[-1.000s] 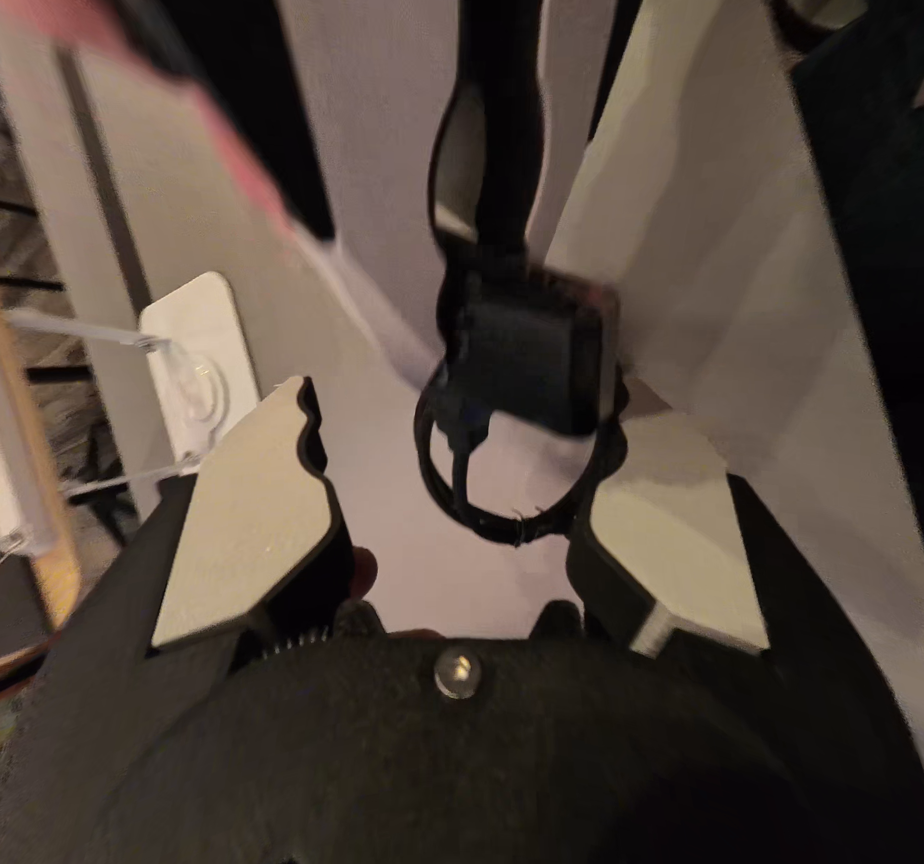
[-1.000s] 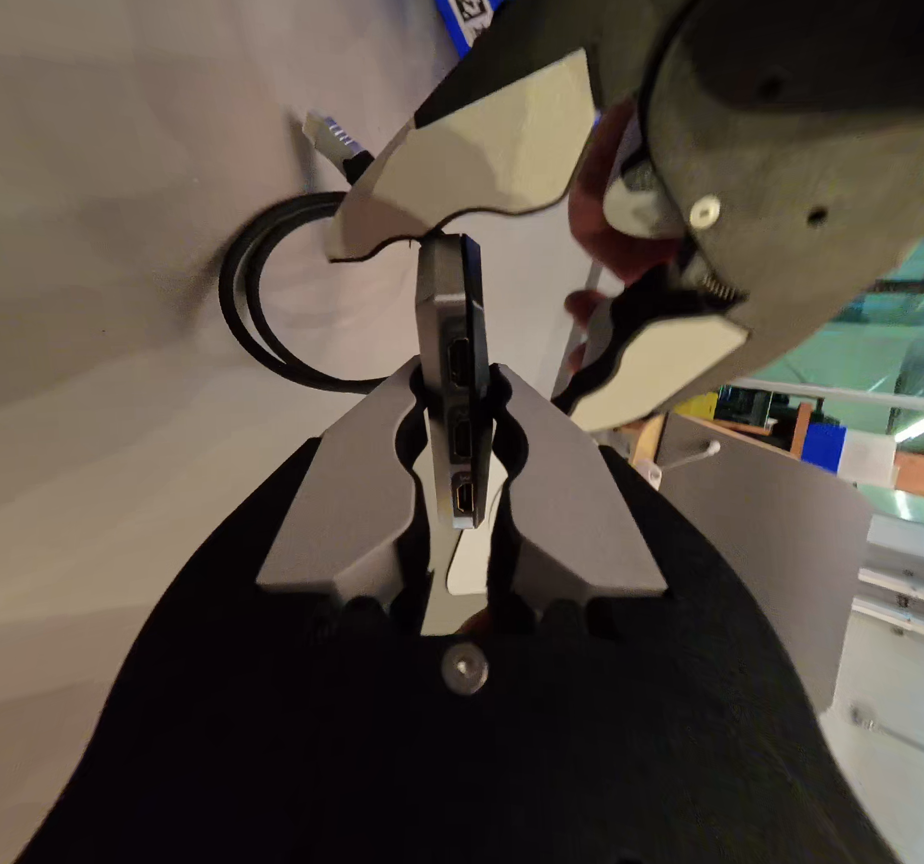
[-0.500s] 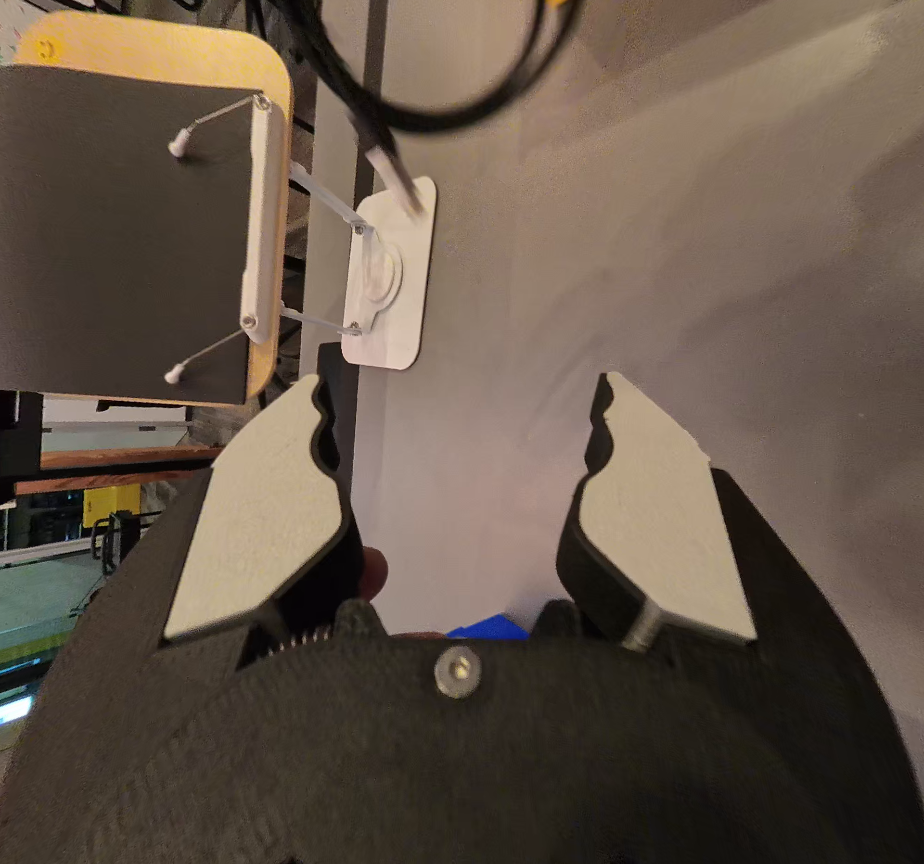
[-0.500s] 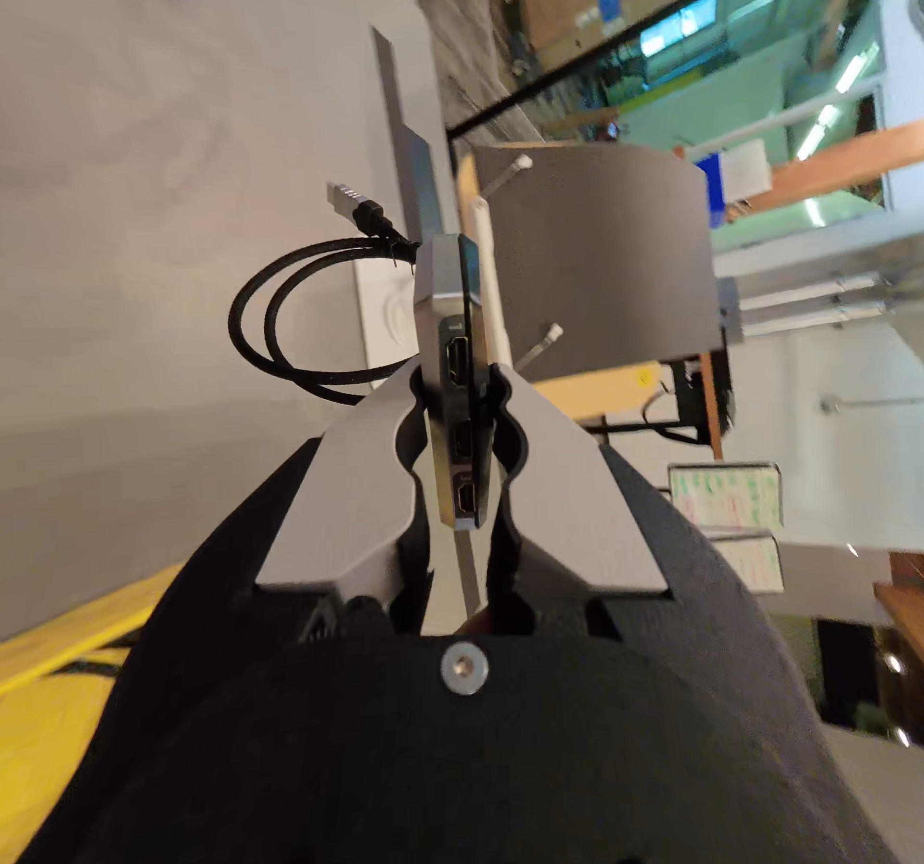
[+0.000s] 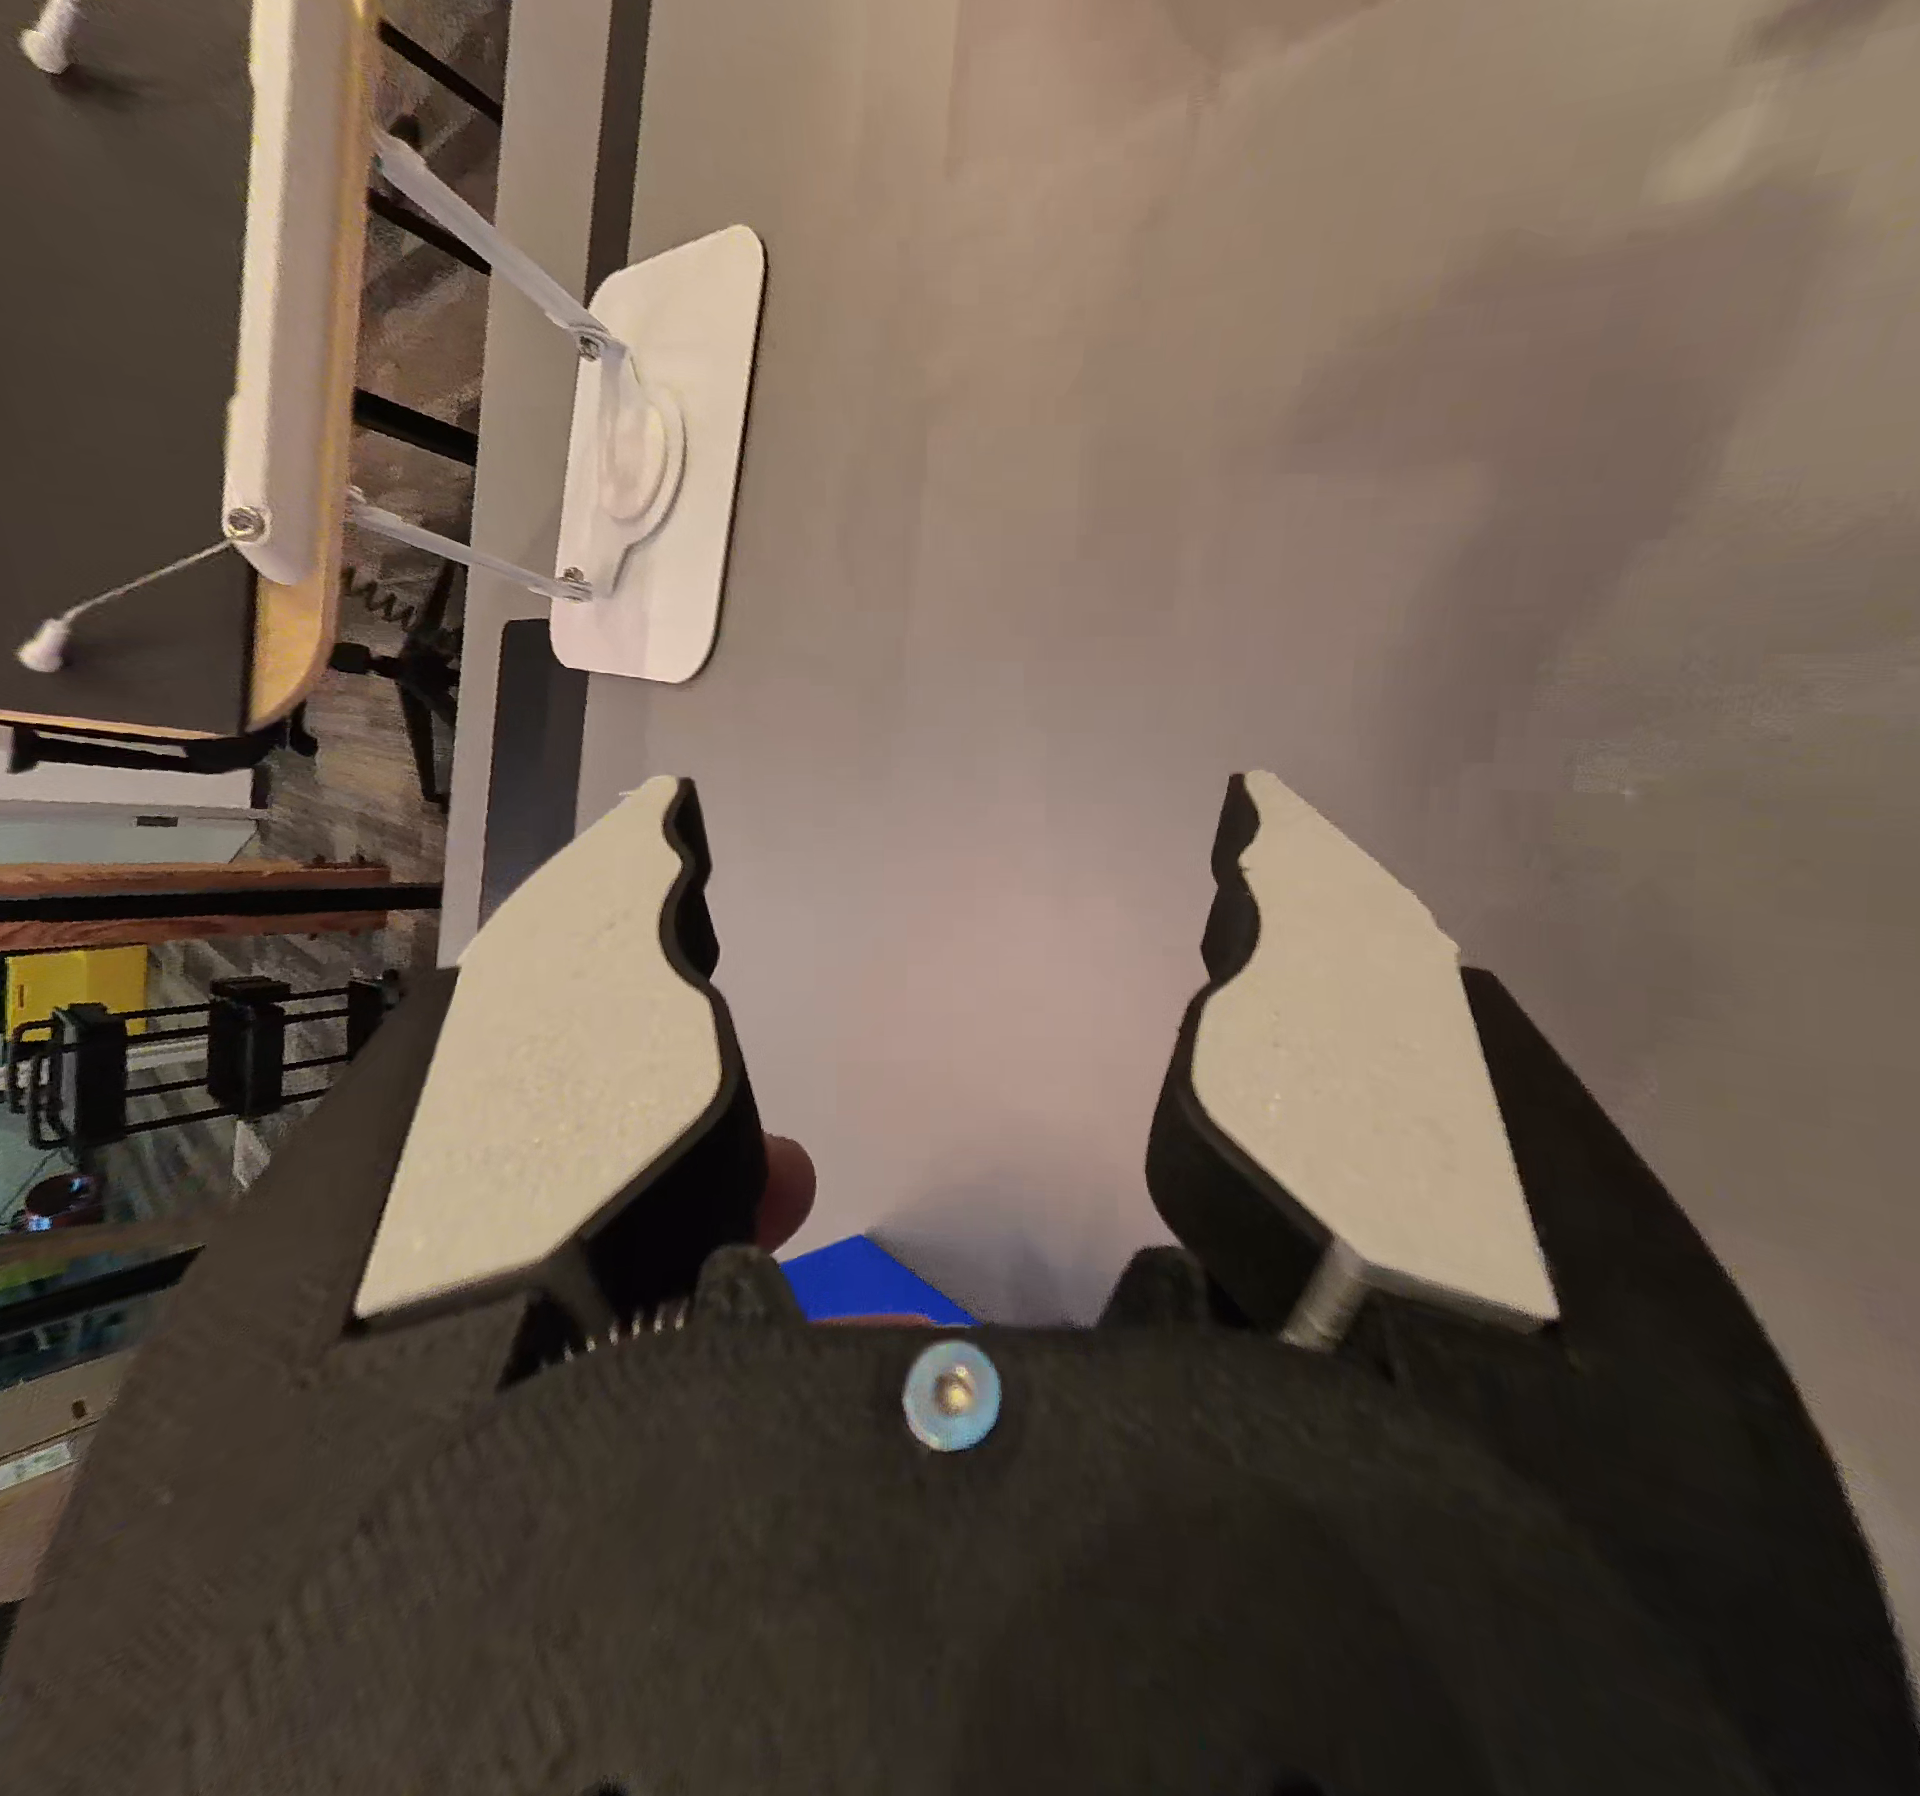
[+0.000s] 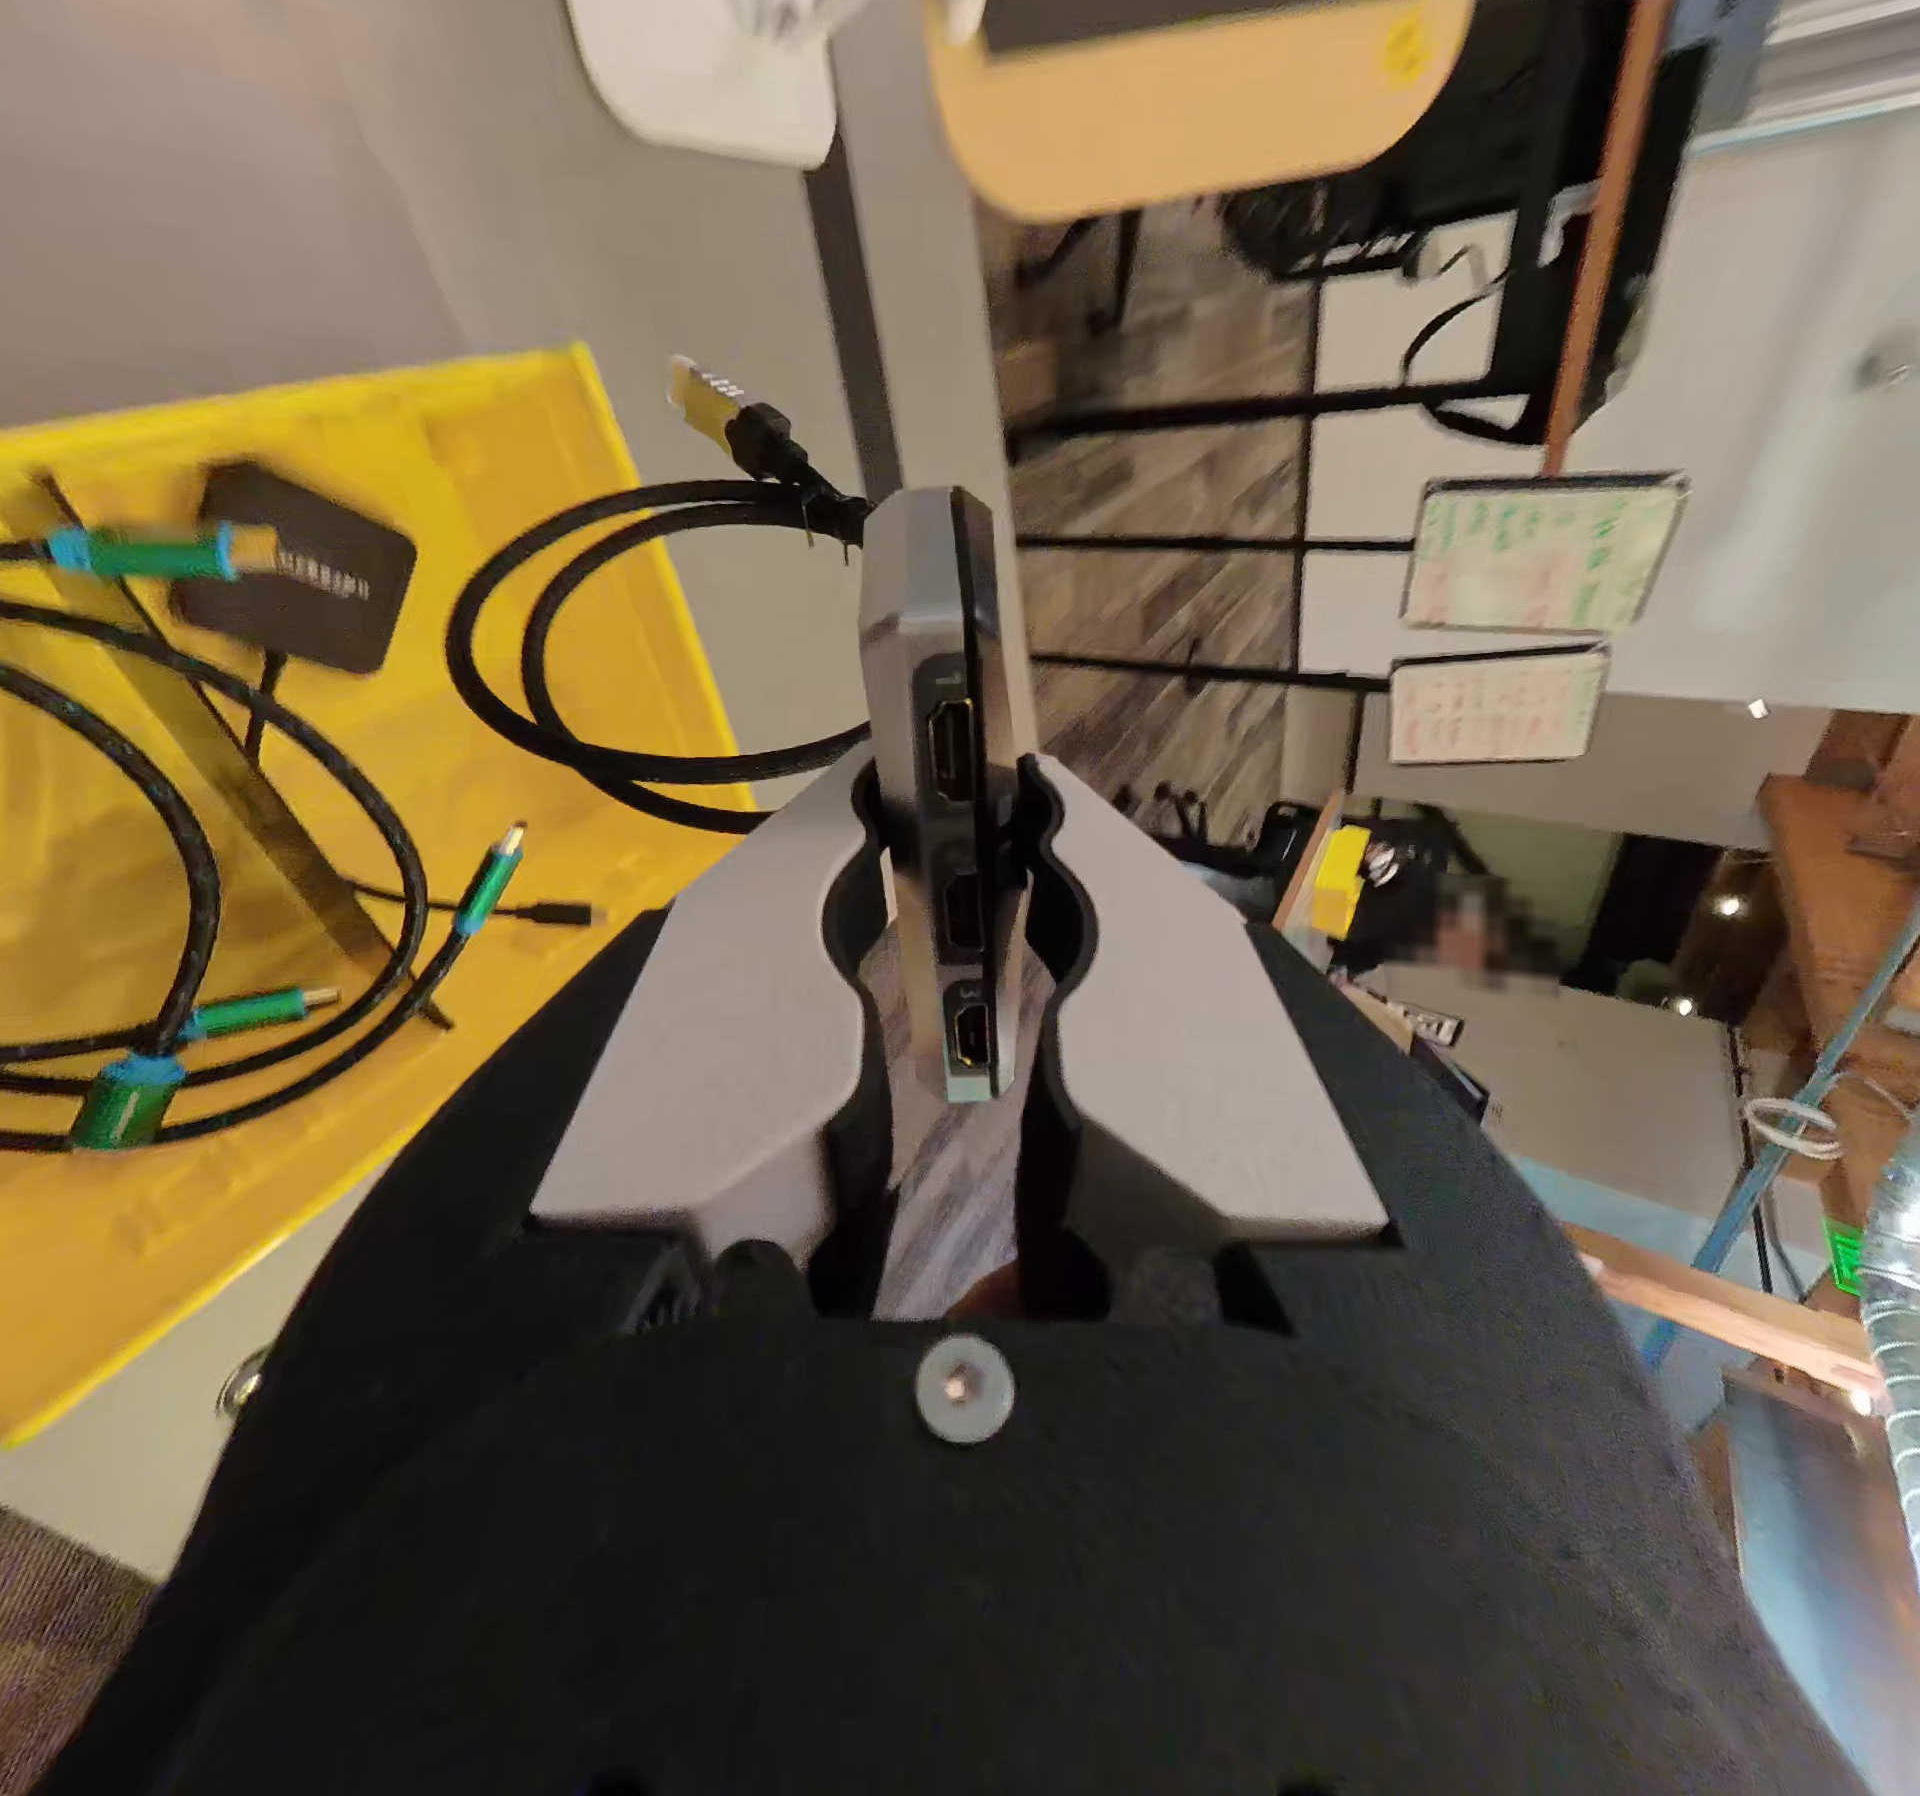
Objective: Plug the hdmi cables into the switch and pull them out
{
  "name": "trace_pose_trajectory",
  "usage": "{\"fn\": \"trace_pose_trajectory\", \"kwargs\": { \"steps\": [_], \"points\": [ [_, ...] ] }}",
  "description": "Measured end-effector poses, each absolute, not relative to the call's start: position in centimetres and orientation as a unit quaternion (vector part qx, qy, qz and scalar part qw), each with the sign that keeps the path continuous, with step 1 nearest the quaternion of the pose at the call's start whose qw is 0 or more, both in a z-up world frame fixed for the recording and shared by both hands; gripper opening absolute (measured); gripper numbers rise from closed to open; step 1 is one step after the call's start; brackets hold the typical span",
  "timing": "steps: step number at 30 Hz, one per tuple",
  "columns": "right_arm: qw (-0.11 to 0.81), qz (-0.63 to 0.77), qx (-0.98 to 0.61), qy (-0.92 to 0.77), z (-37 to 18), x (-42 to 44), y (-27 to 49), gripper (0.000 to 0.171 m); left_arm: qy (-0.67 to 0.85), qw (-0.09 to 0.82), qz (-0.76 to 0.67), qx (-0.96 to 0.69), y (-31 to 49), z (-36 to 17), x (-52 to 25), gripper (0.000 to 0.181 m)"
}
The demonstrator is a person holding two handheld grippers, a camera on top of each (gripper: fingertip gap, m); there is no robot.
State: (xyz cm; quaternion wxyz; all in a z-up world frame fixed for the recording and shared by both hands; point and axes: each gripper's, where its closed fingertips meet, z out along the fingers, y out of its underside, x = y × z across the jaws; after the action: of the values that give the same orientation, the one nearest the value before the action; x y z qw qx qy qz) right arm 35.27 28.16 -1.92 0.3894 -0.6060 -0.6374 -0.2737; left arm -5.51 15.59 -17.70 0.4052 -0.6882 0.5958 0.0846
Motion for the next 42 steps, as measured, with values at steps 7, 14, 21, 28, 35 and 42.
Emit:
{"fn": "trace_pose_trajectory", "kwargs": {
  "steps": [7,14,21,28,35,42],
  "points": [
    [0.307,-0.242,-0.635,-0.666,-8.8,37.1,30.4,0.019,0.590,0.393,0.089,-0.699,15.0,-19.2,-6.5,0.089],
    [0.331,-0.183,-0.640,-0.669,-6.1,36.5,29.6,0.019,0.587,0.386,0.088,-0.706,14.8,-20.4,-6.8,0.088],
    [0.341,-0.130,-0.623,-0.692,-2.8,35.3,27.7,0.019,0.587,0.388,0.082,-0.706,14.9,-20.8,-6.5,0.087],
    [0.340,-0.080,-0.632,-0.692,-4.3,35.1,28.1,0.020,0.587,0.388,0.078,-0.706,14.4,-21.4,-6.5,0.086],
    [0.296,-0.093,-0.635,-0.707,-10.1,36.1,29.9,0.019,0.589,0.384,0.075,-0.707,14.2,-22.1,-6.4,0.086],
    [0.225,-0.107,-0.651,-0.717,-14.8,37.4,30.8,0.020,0.594,0.378,0.073,-0.707,14.2,-22.8,-6.1,0.085]
  ]
}}
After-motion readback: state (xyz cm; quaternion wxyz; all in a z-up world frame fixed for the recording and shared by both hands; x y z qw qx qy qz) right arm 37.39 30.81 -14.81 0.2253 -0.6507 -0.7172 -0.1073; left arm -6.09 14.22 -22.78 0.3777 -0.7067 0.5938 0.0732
